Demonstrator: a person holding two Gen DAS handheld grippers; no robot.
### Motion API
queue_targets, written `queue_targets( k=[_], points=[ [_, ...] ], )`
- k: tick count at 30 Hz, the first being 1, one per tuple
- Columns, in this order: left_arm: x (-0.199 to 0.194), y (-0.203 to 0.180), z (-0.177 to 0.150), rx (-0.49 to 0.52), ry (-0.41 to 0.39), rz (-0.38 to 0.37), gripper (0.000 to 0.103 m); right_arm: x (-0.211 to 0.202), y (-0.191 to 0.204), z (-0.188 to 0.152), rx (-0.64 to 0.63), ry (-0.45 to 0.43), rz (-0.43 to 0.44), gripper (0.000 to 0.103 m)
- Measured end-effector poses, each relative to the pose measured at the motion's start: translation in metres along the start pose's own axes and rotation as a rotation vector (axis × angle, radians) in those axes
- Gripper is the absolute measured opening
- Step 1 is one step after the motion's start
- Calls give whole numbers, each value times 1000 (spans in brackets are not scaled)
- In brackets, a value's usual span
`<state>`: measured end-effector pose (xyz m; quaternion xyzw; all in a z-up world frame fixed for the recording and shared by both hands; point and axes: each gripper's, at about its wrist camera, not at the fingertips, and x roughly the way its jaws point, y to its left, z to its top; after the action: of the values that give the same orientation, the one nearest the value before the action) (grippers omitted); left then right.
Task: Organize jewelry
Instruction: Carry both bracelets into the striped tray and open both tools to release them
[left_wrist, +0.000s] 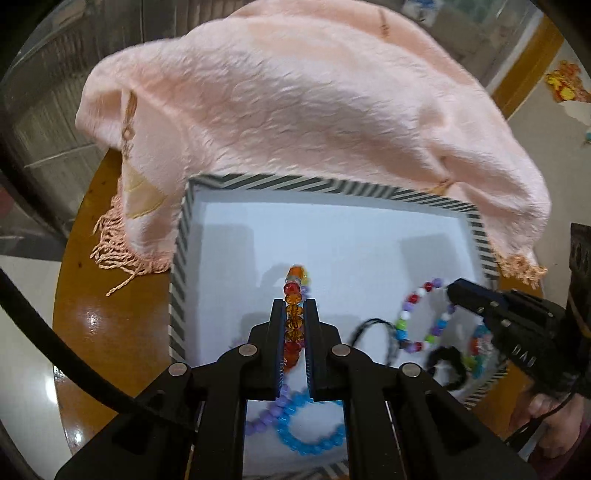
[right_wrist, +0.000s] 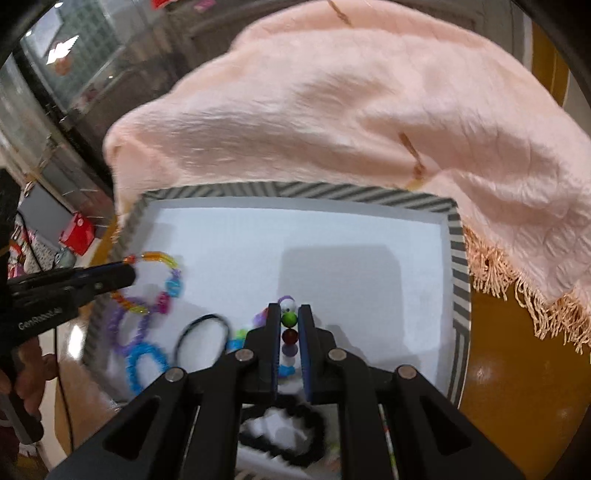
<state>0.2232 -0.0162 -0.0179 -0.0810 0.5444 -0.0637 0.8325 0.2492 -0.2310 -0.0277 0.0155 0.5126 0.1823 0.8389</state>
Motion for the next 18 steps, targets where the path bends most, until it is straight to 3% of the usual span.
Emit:
queue_targets(
  k=[7,9,10,11,18],
  points=[
    [15,6,-10,-16,50,31,8,13,0,-11,-16,31,-59,14],
    [18,7,-14,-13,74,26,19,7,2,-17,-19,20,-65,31],
    [18,8,-16,-19,82,22,22,2,4,-19,-17,13,-68,35],
    [17,11,-19,-26,80,23,25,-3,6,-22,-15,2,-67,39],
    [-18,8,-40,-12,3,86,26,-36,19,-31,12,-50,-37,42]
  ],
)
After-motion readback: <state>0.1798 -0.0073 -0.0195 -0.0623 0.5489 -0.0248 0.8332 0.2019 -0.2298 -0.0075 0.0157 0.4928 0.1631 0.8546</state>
